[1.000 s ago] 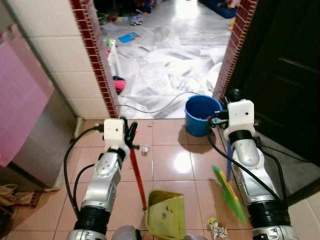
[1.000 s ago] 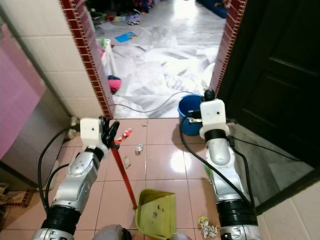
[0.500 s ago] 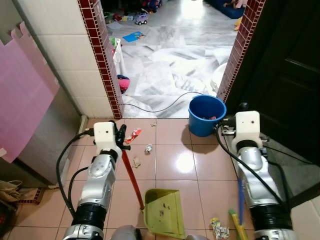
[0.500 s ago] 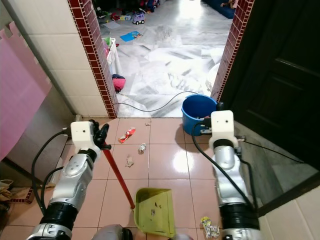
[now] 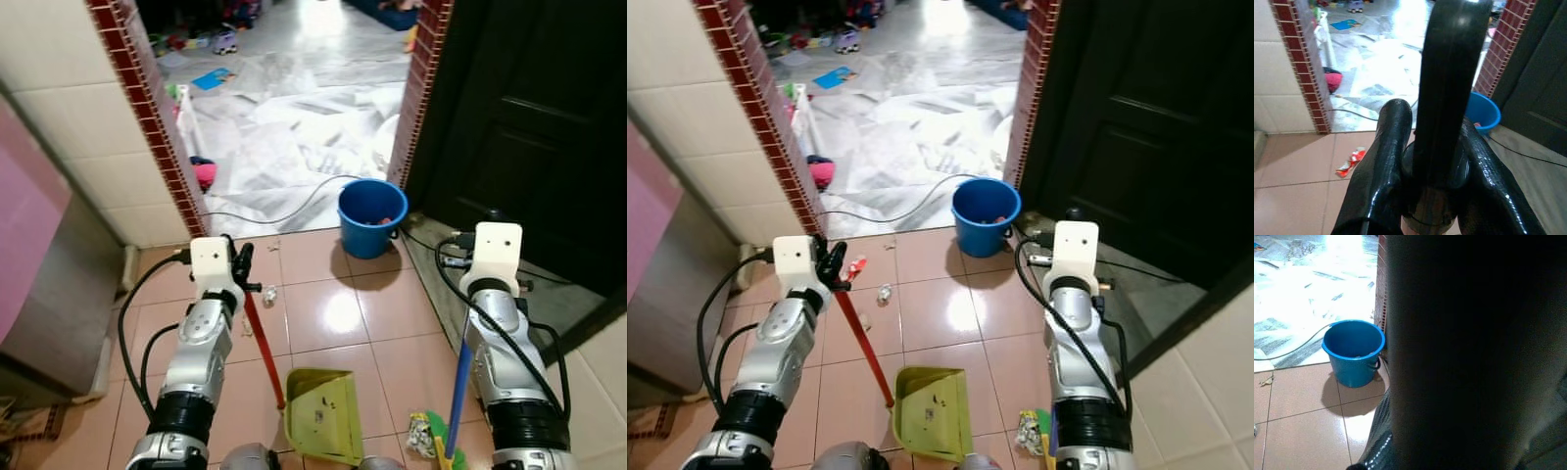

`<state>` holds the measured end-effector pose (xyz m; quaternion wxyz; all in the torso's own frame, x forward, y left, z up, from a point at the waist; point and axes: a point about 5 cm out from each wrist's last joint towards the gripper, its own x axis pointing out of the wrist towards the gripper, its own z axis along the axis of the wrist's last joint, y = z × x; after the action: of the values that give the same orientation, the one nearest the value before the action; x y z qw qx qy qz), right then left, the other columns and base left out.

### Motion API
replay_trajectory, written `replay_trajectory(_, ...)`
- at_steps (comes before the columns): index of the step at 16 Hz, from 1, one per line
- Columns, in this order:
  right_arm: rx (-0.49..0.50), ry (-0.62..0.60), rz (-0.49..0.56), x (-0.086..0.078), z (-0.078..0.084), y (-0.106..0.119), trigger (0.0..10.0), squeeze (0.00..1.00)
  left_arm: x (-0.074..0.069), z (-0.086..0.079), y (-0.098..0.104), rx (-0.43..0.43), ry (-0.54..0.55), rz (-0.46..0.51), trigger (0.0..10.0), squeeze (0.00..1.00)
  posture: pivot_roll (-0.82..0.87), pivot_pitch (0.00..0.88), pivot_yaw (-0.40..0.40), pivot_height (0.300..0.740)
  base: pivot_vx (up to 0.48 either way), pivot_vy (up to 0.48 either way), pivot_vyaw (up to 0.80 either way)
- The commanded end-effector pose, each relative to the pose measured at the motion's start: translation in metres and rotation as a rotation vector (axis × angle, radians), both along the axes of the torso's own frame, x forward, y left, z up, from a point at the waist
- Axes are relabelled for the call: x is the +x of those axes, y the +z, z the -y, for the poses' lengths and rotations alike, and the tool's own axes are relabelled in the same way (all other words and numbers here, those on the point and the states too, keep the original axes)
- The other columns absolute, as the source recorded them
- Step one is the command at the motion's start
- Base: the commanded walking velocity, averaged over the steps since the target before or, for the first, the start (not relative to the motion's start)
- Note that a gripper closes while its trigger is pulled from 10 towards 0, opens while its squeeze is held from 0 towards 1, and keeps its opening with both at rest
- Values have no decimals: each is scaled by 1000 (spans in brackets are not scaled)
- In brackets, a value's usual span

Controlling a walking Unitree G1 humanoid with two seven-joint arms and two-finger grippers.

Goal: Sweep floor

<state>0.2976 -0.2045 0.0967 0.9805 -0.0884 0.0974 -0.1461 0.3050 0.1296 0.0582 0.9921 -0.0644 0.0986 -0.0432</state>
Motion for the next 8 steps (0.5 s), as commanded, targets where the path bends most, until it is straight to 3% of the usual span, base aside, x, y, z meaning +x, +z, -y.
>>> replay_trajectory(1, 23, 1, 13, 4, -5, 5, 10000, 0, 0, 1, -4, -12, -14, -29, 10000, 0, -87, 0, 74, 740, 0, 0, -800)
replay_trajectory(4, 84, 25, 62, 8, -14, 7, 10000, 0, 0, 3, -6, -9, -18, -45, 10000, 0, -91, 0, 79, 740, 0, 0, -800)
replay_trajectory(6, 166, 101, 145, 14, -28, 17, 10000, 0, 1, 7, -6, -2, -19, -42, 10000, 0, -88, 0, 78, 740, 0, 0, 0)
replay_trajectory(8, 222, 182, 163, 18, -41, 22, 10000, 0, 2, 7, -9, 16, 29, -50, 10000, 0, -87, 0, 72, 740, 0, 0, 0)
